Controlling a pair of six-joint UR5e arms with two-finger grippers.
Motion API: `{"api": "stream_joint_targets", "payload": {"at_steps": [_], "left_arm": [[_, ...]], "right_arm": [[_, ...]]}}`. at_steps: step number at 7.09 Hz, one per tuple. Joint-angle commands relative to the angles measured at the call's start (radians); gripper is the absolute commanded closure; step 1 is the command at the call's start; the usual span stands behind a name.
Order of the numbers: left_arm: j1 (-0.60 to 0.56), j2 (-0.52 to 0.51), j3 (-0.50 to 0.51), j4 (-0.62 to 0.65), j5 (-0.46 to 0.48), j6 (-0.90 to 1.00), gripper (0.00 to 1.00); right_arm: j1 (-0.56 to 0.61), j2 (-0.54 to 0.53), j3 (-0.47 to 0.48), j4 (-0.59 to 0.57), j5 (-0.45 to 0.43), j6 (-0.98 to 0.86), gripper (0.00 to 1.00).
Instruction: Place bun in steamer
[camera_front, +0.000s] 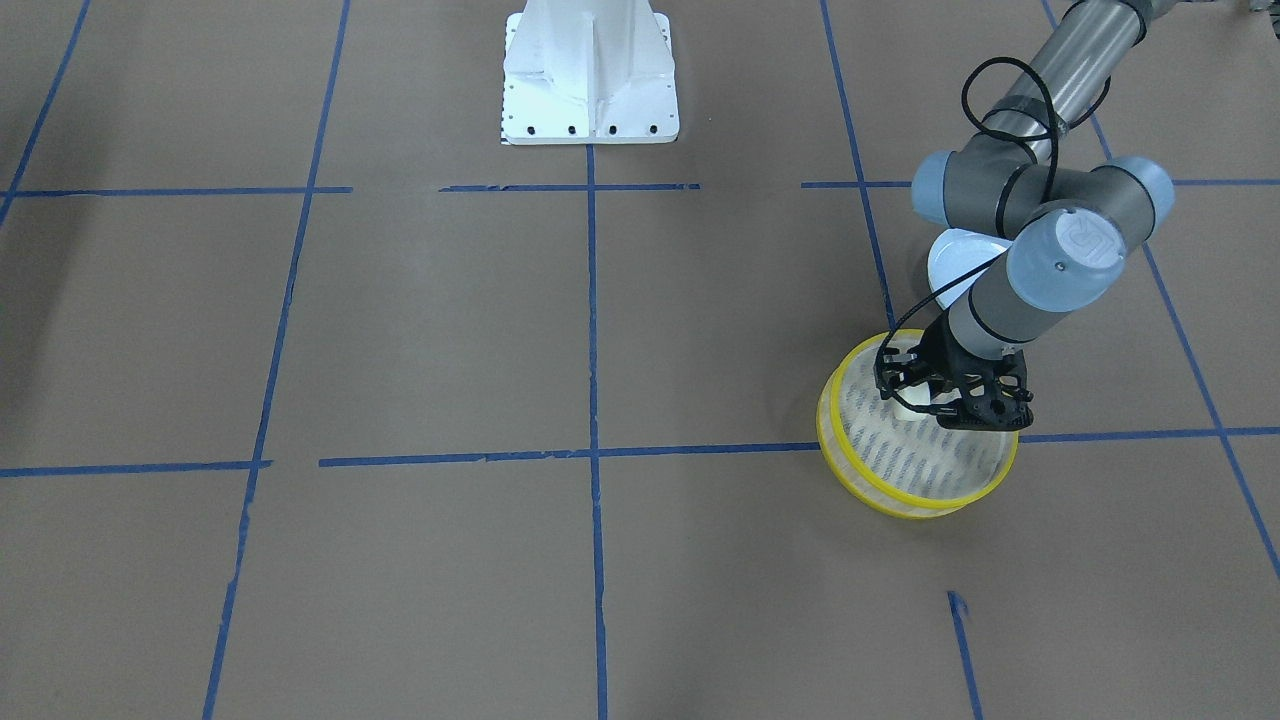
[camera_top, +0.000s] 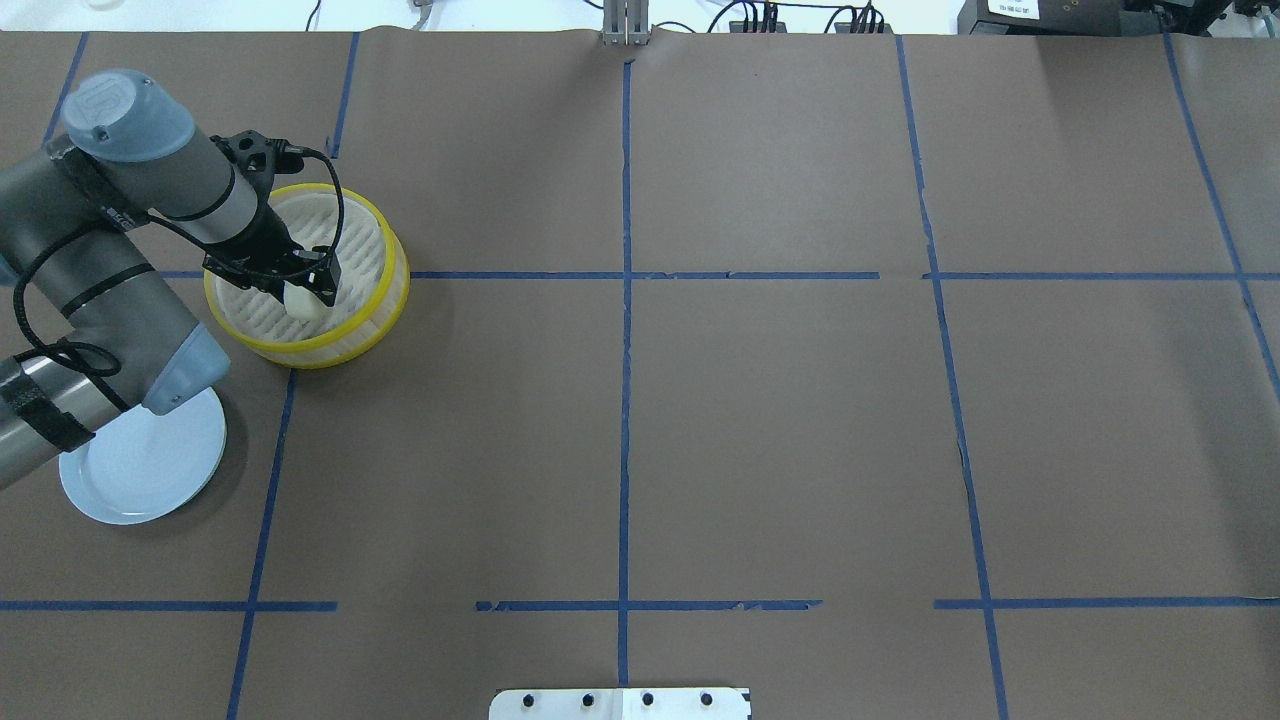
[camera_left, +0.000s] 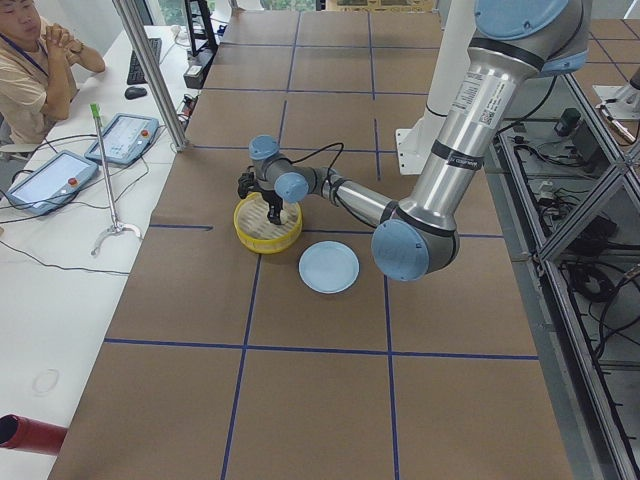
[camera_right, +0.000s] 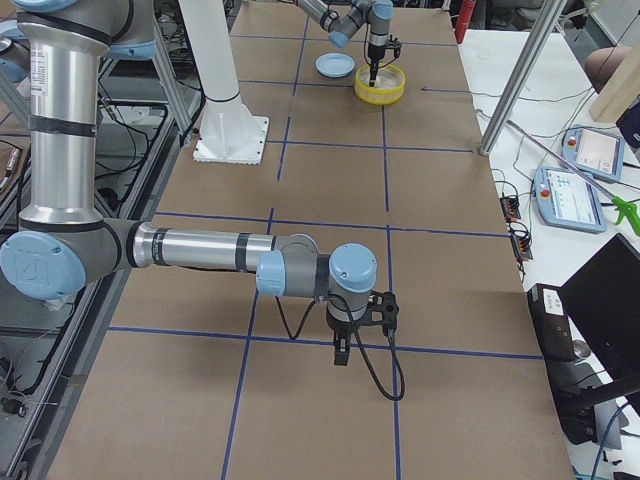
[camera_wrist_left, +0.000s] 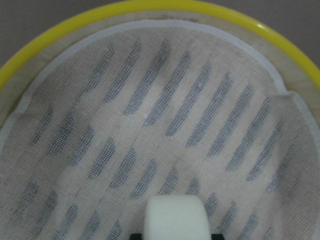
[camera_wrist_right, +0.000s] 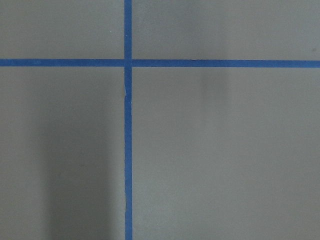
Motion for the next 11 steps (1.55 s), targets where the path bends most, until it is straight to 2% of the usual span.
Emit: {"api": "stream_joint_targets", "payload": {"at_steps": [1, 2, 4, 6, 7, 8, 9, 11], "left_arm": [[-0.056, 0.002, -0.045, 0.024, -0.001, -0.005, 0.00], [-0.123, 0.014, -0.126, 0.116, -0.004, 0.010, 0.00], [-0.281, 0.098, -0.229, 0.214, -0.014, 0.248, 0.00], [-0.502, 0.265, -0.219, 0.216, -0.137, 0.631, 0.00], [-0.601, 0.353, -0.219, 0.222, -0.143, 0.741, 0.00], [-0.733, 0.483, -0.241, 0.218, -0.187, 0.847, 0.00], [-0.798, 0.564, -0.252, 0.215, -0.163, 0.962, 0.00], [-0.831, 0.583, -0.242, 0.212, -0.152, 0.969, 0.00]], "right_arm": [[0.000, 0.000, 0.000, 0.000, 0.000, 0.000, 0.00], [0.000, 0.000, 0.000, 0.000, 0.000, 0.000, 0.00], [0.000, 0.000, 0.000, 0.000, 0.000, 0.000, 0.00], [0.000, 0.000, 0.000, 0.000, 0.000, 0.000, 0.00], [0.000, -0.001, 0.000, 0.000, 0.000, 0.000, 0.00], [0.000, 0.000, 0.000, 0.000, 0.000, 0.000, 0.00], [0.000, 0.000, 0.000, 0.000, 0.000, 0.000, 0.00], [0.000, 0.000, 0.000, 0.000, 0.000, 0.000, 0.00]]}}
